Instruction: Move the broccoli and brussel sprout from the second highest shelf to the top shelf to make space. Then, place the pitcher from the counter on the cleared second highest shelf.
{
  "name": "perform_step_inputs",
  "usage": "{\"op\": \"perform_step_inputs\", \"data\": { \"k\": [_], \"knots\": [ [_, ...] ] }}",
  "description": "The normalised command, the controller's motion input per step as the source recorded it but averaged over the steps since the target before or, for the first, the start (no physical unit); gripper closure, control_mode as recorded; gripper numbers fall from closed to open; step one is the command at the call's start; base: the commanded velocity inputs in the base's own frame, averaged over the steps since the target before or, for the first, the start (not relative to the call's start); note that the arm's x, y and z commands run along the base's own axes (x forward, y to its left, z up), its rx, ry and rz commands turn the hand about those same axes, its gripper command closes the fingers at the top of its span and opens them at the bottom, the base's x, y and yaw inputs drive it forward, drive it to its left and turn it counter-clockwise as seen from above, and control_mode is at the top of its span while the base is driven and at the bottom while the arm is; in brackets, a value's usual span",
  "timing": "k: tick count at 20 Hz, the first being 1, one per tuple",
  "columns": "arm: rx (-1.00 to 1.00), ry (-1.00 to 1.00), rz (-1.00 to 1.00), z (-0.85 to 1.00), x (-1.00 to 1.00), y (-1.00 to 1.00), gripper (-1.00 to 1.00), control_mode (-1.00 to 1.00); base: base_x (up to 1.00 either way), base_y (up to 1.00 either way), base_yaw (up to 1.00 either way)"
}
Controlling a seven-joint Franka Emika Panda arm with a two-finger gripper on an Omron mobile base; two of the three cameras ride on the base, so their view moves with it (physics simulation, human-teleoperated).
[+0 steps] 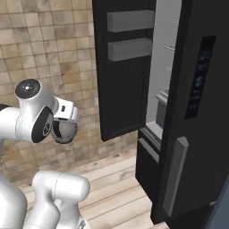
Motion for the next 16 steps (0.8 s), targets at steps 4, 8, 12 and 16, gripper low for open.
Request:
{"op": "perform_step_inputs", "data": {
  "k": [4,8,12,16],
  "knots": [
    [0.0,0.0,0.0,0.0,0.0,0.0,1.0,1.0,0.51,0.24,-0.41],
    [0.0,0.0,0.0,0.0,0.0,0.0,1.0,1.0,0.54,0.23,-0.44],
    [0.0,0.0,0.0,0.0,0.0,0.0,1.0,1.0,0.45,0.16,-0.48],
    [0.0,0.0,0.0,0.0,0.0,0.0,1.0,1.0,0.5,0.24,-0.47]
  ]
}}
